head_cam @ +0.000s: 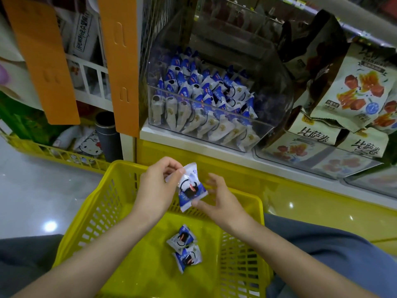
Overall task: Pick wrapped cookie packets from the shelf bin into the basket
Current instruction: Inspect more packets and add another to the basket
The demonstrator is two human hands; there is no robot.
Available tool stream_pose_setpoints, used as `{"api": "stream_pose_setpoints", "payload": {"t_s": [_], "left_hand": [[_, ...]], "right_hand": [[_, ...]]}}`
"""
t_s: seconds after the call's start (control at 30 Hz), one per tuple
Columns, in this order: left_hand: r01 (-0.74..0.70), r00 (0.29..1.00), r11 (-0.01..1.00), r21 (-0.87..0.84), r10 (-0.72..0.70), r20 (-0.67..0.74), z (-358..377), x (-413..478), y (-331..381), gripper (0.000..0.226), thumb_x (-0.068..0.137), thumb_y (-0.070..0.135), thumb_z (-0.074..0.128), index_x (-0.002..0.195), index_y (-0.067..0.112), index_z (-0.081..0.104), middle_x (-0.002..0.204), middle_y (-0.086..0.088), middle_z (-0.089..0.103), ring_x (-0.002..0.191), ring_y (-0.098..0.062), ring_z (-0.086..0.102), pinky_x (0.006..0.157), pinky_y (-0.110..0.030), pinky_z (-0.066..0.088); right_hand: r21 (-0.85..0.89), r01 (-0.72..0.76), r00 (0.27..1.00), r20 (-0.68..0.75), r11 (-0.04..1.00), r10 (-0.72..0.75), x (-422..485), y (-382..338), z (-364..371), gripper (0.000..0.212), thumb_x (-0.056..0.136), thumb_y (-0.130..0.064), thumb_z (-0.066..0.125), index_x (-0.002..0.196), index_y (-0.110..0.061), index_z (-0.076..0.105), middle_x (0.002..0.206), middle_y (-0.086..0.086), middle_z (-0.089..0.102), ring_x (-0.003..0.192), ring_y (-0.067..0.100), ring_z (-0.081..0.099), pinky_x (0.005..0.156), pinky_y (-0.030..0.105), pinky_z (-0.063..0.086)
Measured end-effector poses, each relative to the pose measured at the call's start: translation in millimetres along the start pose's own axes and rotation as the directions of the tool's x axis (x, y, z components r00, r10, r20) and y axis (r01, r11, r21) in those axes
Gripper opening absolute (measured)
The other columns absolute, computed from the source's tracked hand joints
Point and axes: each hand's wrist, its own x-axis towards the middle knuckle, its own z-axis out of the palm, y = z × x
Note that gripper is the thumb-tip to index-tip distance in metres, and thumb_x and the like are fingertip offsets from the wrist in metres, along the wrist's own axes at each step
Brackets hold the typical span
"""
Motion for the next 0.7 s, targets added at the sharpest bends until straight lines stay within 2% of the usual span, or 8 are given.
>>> {"api": "stream_pose_setpoints", "payload": {"t_s": [0.07, 0.13, 0.2, 0.27, 0.37, 0.47, 0.57, 0.7], "left_hand": [[-0.049, 0.998, 0.996, 0.069, 0.046, 0.051, 2, -3, -1, 0.019, 0.085, 0.013, 0.062, 0.071, 0.024, 0.057, 0.07, 0.012, 0.061, 0.071, 0.002, 0.056, 0.061, -0.01, 0.04], [-0.069, 0.993, 0.993, 0.097, 0.059, 0.103, 5, -6, -1, 0.019, 0.084, 0.013, 0.064, 0.07, 0.025, 0.058, 0.07, 0.011, 0.063, 0.074, 0.003, 0.057, 0.061, -0.009, 0.04], [-0.065, 0.992, 0.994, 0.088, 0.054, 0.118, 8, -7, -1, 0.02, 0.084, 0.013, 0.064, 0.07, 0.026, 0.058, 0.07, 0.01, 0.064, 0.073, 0.002, 0.058, 0.06, -0.008, 0.039], [-0.02, 0.992, 0.999, 0.035, 0.016, 0.122, 9, -5, -2, 0.018, 0.085, 0.014, 0.062, 0.073, 0.027, 0.059, 0.074, 0.007, 0.065, 0.071, -0.003, 0.059, 0.065, -0.018, 0.045], [0.054, 0.988, 0.998, -0.033, -0.049, 0.146, 9, -3, 0, 0.014, 0.086, 0.016, 0.062, 0.074, 0.023, 0.06, 0.079, -0.016, 0.067, 0.075, -0.031, 0.061, 0.072, -0.048, 0.049], [0.052, 0.988, 0.997, -0.049, -0.044, 0.151, 8, -3, 0, 0.017, 0.087, 0.018, 0.061, 0.07, 0.019, 0.059, 0.077, -0.022, 0.064, 0.069, -0.026, 0.057, 0.071, -0.052, 0.047], [0.051, 0.987, 0.997, -0.059, -0.042, 0.155, 8, -4, 2, 0.019, 0.088, 0.02, 0.06, 0.07, 0.014, 0.059, 0.074, -0.024, 0.062, 0.065, -0.022, 0.052, 0.068, -0.052, 0.046], [0.108, 0.981, 0.99, -0.095, -0.09, 0.174, 7, -3, 4, 0.02, 0.089, 0.023, 0.058, 0.074, 0.008, 0.06, 0.078, -0.024, 0.063, 0.069, -0.03, 0.056, 0.07, -0.052, 0.047]], "right_hand": [[-0.011, 0.172, 0.983, -0.07, 0.985, -0.172, -1, -3, -1, 0.061, 0.082, -0.028, 0.068, 0.134, -0.027, 0.035, 0.119, -0.023, 0.043, 0.109, -0.006, 0.047, 0.088, 0.012, 0.039], [-0.004, 0.294, 0.952, -0.092, 0.956, -0.293, -2, -7, -4, 0.029, 0.084, -0.028, 0.066, 0.107, -0.036, 0.052, 0.097, -0.026, 0.058, 0.091, -0.009, 0.055, 0.073, 0.007, 0.043], [-0.025, 0.325, 0.938, -0.115, 0.945, -0.326, -2, -10, -6, 0.016, 0.084, -0.025, 0.066, 0.086, -0.037, 0.056, 0.08, -0.022, 0.063, 0.079, -0.003, 0.058, 0.064, 0.01, 0.045], [0.013, 0.291, 0.95, -0.127, 0.957, -0.287, 0, -12, -7, 0.013, 0.084, -0.023, 0.066, 0.082, -0.034, 0.058, 0.08, -0.015, 0.066, 0.076, 0.003, 0.061, 0.067, 0.02, 0.049], [0.261, 0.175, 0.984, -0.091, 0.949, -0.156, 3, -15, -9, 0.004, 0.088, -0.017, 0.061, 0.085, -0.02, 0.061, 0.083, -0.003, 0.066, 0.072, 0.006, 0.064, 0.061, 0.022, 0.051], [0.43, 0.097, 0.995, -0.032, 0.898, -0.092, 2, -16, -11, 0.009, 0.091, -0.012, 0.055, 0.084, -0.011, 0.061, 0.08, 0.003, 0.064, 0.067, 0.002, 0.063, 0.057, 0.019, 0.053], [0.126, 0.27, 0.956, -0.156, 0.955, -0.249, 1, -15, -11, 0.011, 0.088, -0.016, 0.061, 0.077, -0.018, 0.062, 0.074, -0.005, 0.065, 0.069, 0.001, 0.058, 0.061, 0.017, 0.048], [-0.303, 0.467, 0.824, -0.192, 0.831, -0.533, 0, -14, -15, 0.009, 0.088, -0.024, 0.061, 0.079, -0.023, 0.06, 0.076, -0.009, 0.059, 0.073, 0.004, 0.054, 0.061, 0.016, 0.042]]}}
